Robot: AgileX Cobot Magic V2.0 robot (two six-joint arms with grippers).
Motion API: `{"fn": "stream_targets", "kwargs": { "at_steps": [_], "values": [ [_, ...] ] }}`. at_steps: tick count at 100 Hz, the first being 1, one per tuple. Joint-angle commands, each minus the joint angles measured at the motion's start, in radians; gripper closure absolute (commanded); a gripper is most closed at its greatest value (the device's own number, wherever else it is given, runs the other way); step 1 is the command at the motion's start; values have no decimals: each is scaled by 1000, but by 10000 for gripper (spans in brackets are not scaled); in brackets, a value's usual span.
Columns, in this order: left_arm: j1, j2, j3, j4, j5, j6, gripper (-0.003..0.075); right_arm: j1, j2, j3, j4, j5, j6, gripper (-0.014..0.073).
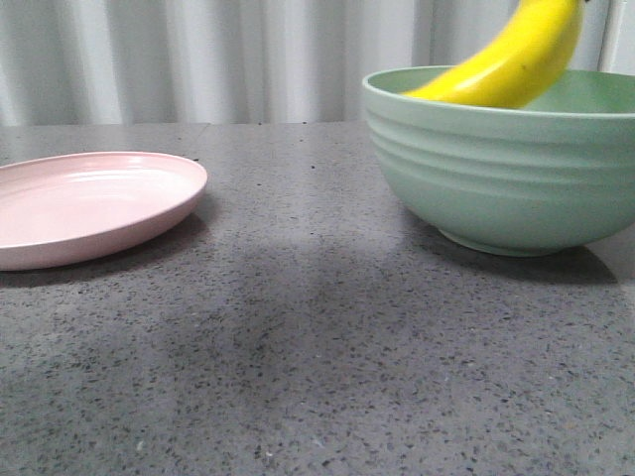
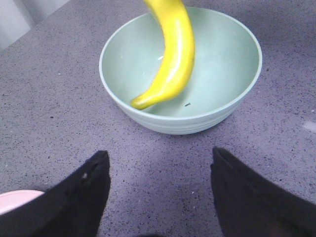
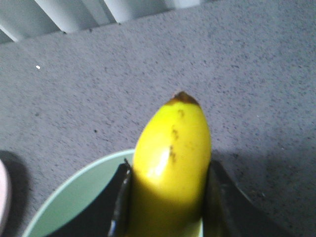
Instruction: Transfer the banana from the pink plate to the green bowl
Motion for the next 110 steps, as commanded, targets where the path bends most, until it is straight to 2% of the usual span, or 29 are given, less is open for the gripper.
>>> {"fn": "stream_targets", "kwargs": {
  "at_steps": [1, 16, 23, 69, 78, 90, 99, 110],
  "values": [
    [-3, -24, -35, -6, -87, -8, 309, -3, -21, -35, -20, -42, -23, 603],
    [-3, -24, -35, -11, -117, -8, 309, -1, -19, -35, -25, -33, -42, 335],
    [-3, -24, -35, -11, -119, -8, 309, -1, -19, -35, -27, -33, -46, 269],
    [-3, -24, -35, -13, -119, -8, 309, -1, -86, -35, -73, -15, -52, 261],
    [-3, -30, -35, -14, -119, -9, 309, -1, -134, -35, -96, 3, -52, 307],
    [-3, -42, -35, -14, -119, -30, 332, -1, -198, -35, -121, 63, -54, 503],
    [-3, -56, -35, -14, -110, -49, 448, -1, -245, -35, -145, 123, -60, 673],
    [-3, -81, -33, -14, -96, -51, 631, -1, -306, -33, -159, 183, -60, 665]
  ]
}}
